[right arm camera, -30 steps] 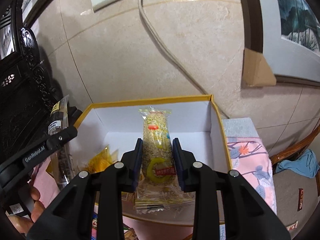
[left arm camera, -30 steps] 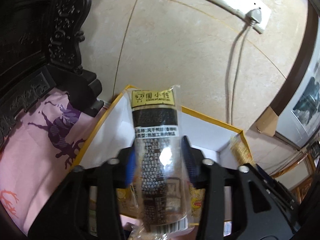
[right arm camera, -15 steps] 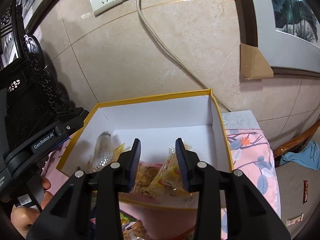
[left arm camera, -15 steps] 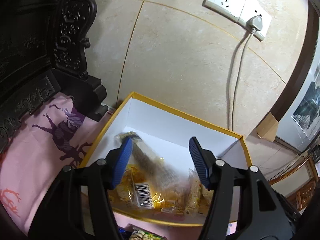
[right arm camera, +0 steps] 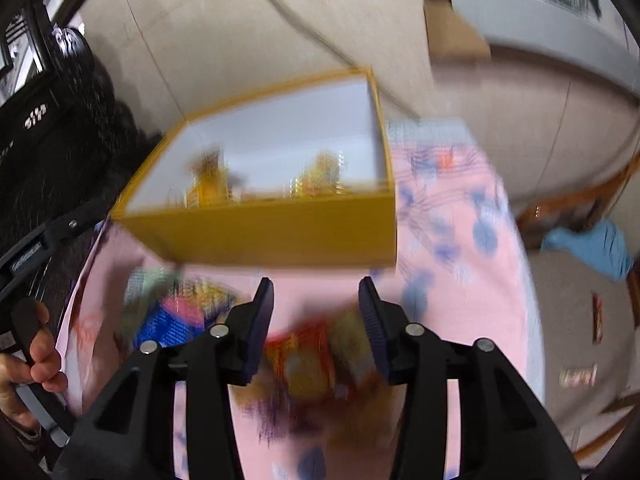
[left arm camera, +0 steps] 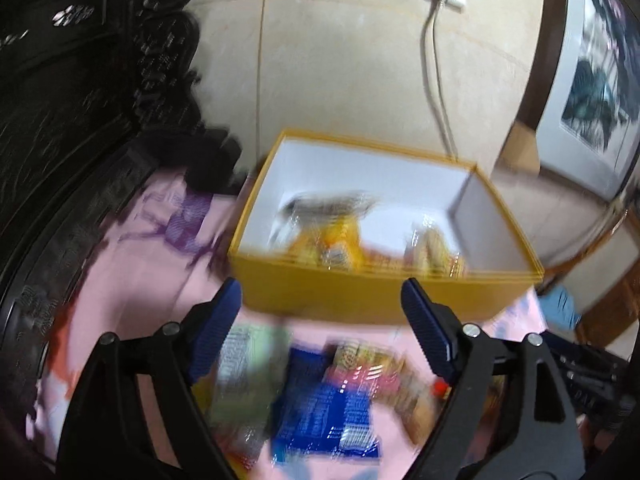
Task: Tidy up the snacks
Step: 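Grasp the blue biscuit bag with left tool while right tool grasps red mooncake pack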
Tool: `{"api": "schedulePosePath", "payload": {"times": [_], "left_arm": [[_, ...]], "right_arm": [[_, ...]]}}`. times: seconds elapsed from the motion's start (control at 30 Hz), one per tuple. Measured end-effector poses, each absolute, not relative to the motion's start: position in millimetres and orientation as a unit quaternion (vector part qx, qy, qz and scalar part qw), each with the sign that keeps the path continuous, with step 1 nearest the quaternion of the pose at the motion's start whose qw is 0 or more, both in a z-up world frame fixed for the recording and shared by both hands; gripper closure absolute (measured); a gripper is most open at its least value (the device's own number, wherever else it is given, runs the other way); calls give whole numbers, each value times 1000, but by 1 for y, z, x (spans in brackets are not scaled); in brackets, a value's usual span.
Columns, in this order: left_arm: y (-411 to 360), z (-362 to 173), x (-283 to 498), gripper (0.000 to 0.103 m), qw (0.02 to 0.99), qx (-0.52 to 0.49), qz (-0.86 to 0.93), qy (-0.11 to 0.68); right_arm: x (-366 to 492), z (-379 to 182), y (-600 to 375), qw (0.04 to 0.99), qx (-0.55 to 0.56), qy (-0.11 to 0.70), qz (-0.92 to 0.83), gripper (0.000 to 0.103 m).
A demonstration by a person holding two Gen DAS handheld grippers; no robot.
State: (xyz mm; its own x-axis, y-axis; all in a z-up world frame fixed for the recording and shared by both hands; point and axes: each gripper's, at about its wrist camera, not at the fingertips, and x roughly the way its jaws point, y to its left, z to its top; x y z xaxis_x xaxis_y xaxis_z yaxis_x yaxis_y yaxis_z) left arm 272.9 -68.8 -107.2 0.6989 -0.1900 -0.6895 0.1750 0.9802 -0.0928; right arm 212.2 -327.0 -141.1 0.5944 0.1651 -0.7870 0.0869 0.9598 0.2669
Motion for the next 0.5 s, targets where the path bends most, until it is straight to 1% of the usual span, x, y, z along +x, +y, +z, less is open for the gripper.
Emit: {"api": "schedulePosePath", "payload": {"times": [0.2, 0.3, 0.4, 0.5], "left_arm": [[-45, -139, 229, 19, 899, 5, -84, 430], [-37, -141, 217, 19, 898, 12, -79, 434], [-30, -140, 208, 19, 898, 15, -77, 432], [-28, -145, 210, 19, 894, 10, -79, 440]], "right_arm": [[210, -175, -293, 870, 87, 482, 60, 58], [219, -197, -289, 862, 68, 500, 52, 59], [224, -205, -288, 861, 47, 504, 50, 58], [228, -211, -292, 853, 62, 515, 58, 58]]}}
